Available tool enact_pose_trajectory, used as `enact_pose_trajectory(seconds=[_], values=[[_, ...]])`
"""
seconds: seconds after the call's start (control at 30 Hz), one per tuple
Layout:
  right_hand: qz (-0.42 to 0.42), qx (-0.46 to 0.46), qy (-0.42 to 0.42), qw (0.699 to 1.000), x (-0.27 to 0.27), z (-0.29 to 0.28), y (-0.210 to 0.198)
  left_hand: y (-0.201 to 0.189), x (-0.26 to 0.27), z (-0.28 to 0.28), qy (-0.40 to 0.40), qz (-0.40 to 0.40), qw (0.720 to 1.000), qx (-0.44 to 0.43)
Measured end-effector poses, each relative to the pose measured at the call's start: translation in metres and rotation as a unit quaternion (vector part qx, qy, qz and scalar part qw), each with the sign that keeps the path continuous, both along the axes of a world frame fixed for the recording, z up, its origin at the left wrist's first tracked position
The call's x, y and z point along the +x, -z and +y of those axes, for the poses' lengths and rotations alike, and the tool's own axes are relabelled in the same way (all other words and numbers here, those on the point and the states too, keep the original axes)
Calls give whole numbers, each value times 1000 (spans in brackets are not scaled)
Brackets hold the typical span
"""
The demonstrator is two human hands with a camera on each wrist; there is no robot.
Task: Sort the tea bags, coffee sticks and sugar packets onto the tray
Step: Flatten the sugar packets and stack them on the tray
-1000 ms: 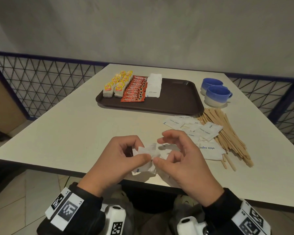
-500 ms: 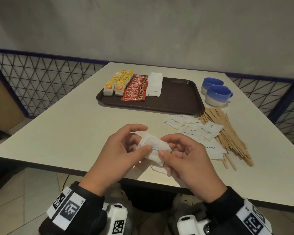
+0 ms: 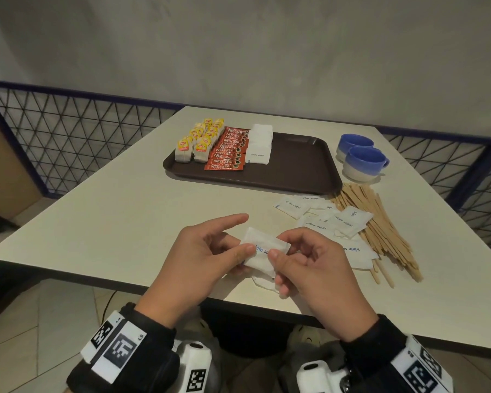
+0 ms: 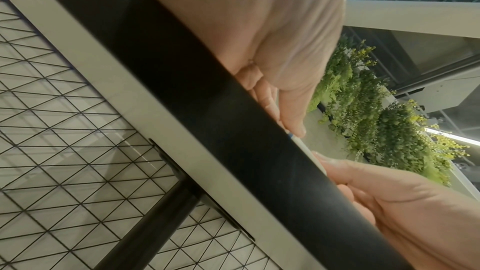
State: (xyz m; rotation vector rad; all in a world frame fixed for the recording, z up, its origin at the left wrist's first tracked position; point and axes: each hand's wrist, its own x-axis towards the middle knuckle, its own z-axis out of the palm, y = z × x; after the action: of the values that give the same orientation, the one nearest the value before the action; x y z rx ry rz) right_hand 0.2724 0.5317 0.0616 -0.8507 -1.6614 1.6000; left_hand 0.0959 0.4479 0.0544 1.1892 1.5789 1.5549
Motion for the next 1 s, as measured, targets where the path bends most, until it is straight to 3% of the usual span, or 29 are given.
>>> enact_pose_trajectory(seconds=[0.23,0.43,0.53,0.67,0.77,0.93,1.0], values=[[10,6,13,1000,1,1,-4,1,0,-1,13,-23,1000,8],[-42,37,-28,998,0,2,-15,4,-3,-2,32,-23,999,15],[-44,84,-2,995,5,21,-49,3,-5,-3,8,-32,999,35],[-50,92,64,993,-15,92,-110,4,-7,-1,-11,-32,999,40],[-157,113,47,980,-53,155,-127,4,-8,2,-3,-19,999,27],[-408,249,0,878,-113,225,-112,7,-12,4,10,-41,999,23],[-437,234,-10,869,-132,239,-102,8,-13,4,6,-58,998,27]])
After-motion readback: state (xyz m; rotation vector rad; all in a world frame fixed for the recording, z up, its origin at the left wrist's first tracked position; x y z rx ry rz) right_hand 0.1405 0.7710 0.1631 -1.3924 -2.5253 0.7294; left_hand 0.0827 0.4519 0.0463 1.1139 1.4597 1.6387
